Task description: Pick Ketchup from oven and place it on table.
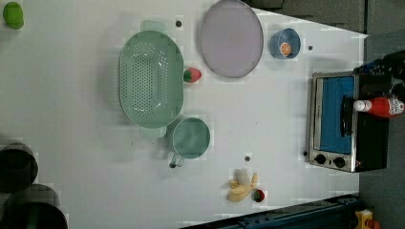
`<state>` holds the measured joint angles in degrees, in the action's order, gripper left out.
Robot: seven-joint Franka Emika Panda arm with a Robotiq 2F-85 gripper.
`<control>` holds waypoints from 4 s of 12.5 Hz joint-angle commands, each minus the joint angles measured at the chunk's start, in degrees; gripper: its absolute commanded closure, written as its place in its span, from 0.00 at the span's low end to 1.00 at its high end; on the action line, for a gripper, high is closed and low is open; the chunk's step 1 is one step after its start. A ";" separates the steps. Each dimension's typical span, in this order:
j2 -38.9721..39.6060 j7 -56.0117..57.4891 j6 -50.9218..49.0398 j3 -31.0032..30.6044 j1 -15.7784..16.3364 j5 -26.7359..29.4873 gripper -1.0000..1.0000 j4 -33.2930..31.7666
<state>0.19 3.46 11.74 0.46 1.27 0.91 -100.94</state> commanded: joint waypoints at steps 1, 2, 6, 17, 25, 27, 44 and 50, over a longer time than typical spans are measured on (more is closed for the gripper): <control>-20.34 -4.38 -14.69 4.00 -0.33 -1.35 0.21 -7.27; -20.34 -4.38 -14.68 4.01 -0.34 -1.35 0.10 -7.34; -19.51 -4.39 -13.81 6.54 -0.98 -1.46 0.00 -7.34; -2.94 -4.38 8.69 28.65 -3.52 -1.46 0.00 -6.42; 14.39 -4.39 19.10 36.47 -4.84 4.93 0.00 -0.50; 17.97 -4.39 20.51 36.74 -5.69 10.74 0.00 -0.12; 23.27 -3.95 19.01 36.77 -7.06 14.03 0.37 4.98; 15.87 -3.53 -1.18 34.16 0.12 10.84 0.37 18.59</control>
<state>20.51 1.40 11.35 36.37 -2.94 11.34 -86.39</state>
